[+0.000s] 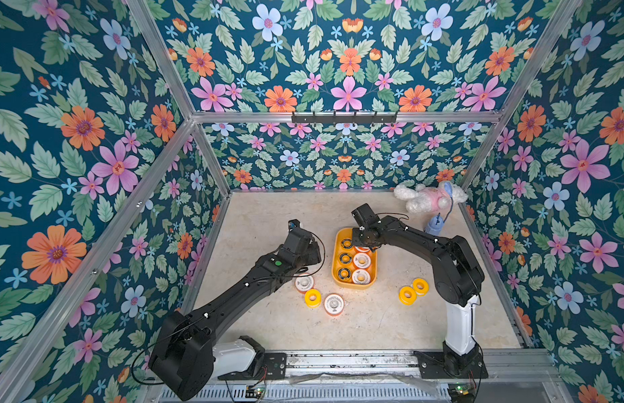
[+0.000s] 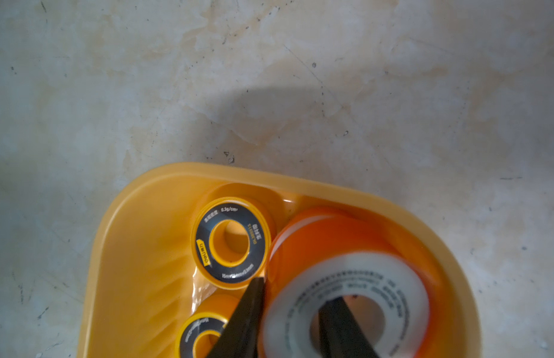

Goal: Put the sealing tape into the storage box
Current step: Place the sealing tape in the storage box, then pick up the sealing tape at the center of the board.

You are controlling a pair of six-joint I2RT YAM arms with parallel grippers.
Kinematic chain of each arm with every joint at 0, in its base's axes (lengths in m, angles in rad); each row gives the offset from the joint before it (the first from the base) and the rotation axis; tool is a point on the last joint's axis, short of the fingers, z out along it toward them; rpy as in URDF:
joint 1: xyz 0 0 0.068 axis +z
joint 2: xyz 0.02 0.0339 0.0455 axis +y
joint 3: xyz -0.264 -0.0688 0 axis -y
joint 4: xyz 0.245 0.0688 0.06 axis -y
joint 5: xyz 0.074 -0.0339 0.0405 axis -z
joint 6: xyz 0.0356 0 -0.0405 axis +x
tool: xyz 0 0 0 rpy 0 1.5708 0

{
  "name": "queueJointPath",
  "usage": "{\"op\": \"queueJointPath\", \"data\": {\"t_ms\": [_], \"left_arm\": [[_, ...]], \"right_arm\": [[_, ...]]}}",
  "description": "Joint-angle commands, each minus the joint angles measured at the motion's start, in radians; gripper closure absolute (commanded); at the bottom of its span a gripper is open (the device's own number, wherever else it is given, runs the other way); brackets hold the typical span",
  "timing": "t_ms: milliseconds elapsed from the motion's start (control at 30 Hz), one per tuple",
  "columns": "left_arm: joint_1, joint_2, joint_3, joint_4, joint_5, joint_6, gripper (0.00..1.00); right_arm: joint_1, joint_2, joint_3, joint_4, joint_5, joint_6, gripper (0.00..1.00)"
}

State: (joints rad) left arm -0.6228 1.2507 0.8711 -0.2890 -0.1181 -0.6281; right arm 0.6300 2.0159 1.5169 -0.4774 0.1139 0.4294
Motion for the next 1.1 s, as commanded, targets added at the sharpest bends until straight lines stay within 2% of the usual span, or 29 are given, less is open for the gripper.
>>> {"op": "queueJointPath", "data": {"t_ms": [0, 133, 367, 533, 900, 1067], "left_arm": [[0.001, -0.005, 0.002, 0.001, -0.005, 0.004, 0.29], [0.0, -0.005, 0.0, -0.002, -0.008, 0.004, 0.29], [0.0, -0.016, -0.002, -0.017, -0.021, 0.005, 0.29], [0.001, -0.032, -0.019, -0.027, -0.039, -0.002, 0.29], [0.011, -0.082, -0.123, -0.101, -0.068, -0.026, 0.29], [0.011, -0.091, -0.184, -0.122, -0.057, -0.043, 0.3]], "right_arm": [[0.0, 0.002, 0.009, -0.012, 0.017, 0.004, 0.65], [0.0, -0.003, 0.009, -0.009, 0.017, 0.005, 0.56], [-0.004, -0.033, 0.004, -0.018, 0.025, 0.003, 0.55], [-0.01, -0.118, -0.055, 0.04, -0.002, 0.007, 0.55], [-0.108, -0.433, -0.363, 0.284, -0.132, 0.077, 0.54], [-0.158, -0.527, -0.468, 0.318, -0.148, 0.1, 0.54]]}}
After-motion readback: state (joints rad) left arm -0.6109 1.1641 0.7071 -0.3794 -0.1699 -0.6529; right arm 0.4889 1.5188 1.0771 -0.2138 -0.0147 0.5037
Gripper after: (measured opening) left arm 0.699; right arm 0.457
